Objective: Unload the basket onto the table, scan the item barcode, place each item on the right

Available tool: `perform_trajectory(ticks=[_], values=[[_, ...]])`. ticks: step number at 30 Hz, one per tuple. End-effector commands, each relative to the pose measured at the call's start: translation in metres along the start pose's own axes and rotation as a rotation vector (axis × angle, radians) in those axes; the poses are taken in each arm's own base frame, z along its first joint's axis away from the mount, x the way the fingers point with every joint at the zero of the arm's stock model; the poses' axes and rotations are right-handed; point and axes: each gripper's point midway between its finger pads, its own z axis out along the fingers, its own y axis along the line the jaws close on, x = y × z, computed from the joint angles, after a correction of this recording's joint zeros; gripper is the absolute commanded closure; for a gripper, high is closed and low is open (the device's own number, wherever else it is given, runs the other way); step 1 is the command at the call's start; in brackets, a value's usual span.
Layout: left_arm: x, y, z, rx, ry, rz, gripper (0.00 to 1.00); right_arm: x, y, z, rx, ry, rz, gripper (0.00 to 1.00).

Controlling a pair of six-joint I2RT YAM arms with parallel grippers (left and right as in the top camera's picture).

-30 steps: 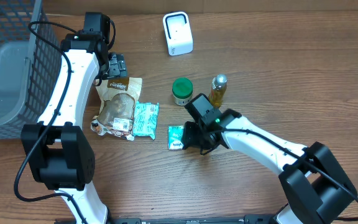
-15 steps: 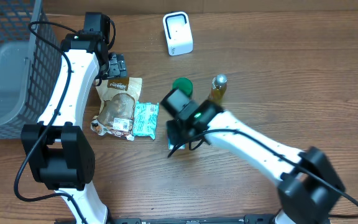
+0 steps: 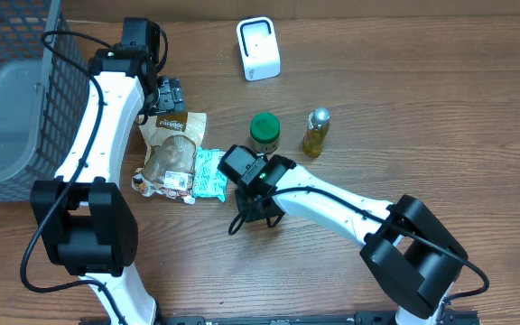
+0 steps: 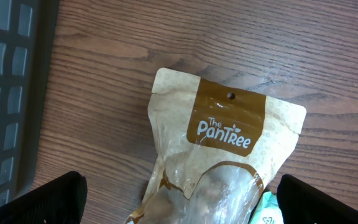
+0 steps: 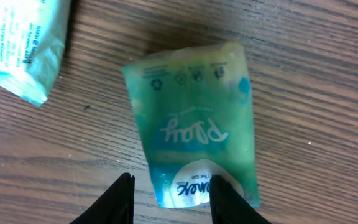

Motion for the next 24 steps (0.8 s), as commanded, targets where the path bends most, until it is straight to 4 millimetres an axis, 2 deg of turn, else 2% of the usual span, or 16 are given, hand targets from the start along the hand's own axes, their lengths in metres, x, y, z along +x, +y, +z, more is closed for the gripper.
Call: perform_trajectory(ticks=[1, 4, 12, 21, 24], values=[[-0.005, 0.001, -0.005, -0.013, -0.023, -0.001, 0.00, -0.006, 0.011, -0.014, -0.050, -0.003, -0.078, 0.64], [-0.005, 0.001, -0.005, -0.013, -0.023, -0.001, 0.00, -0.009, -0.016, -0.024, 0.105, -0.018, -0.121, 0.61], [-0.005, 0.001, -0.005, -0.013, -0.023, -0.001, 0.00, -0.012, -0.014, -0.023, 0.100, -0.028, -0.155, 0.59], [-0.005, 0.001, -0.005, -0.013, -0.023, -0.001, 0.00, -0.001, -0.020, -0.013, 0.105, 0.000, -0.153, 0.59], [-0.005, 0.001, -0.005, -0.013, -0.023, -0.001, 0.00, -0.010, -0.026, -0.013, 0.147, -0.042, -0.153, 0.59]])
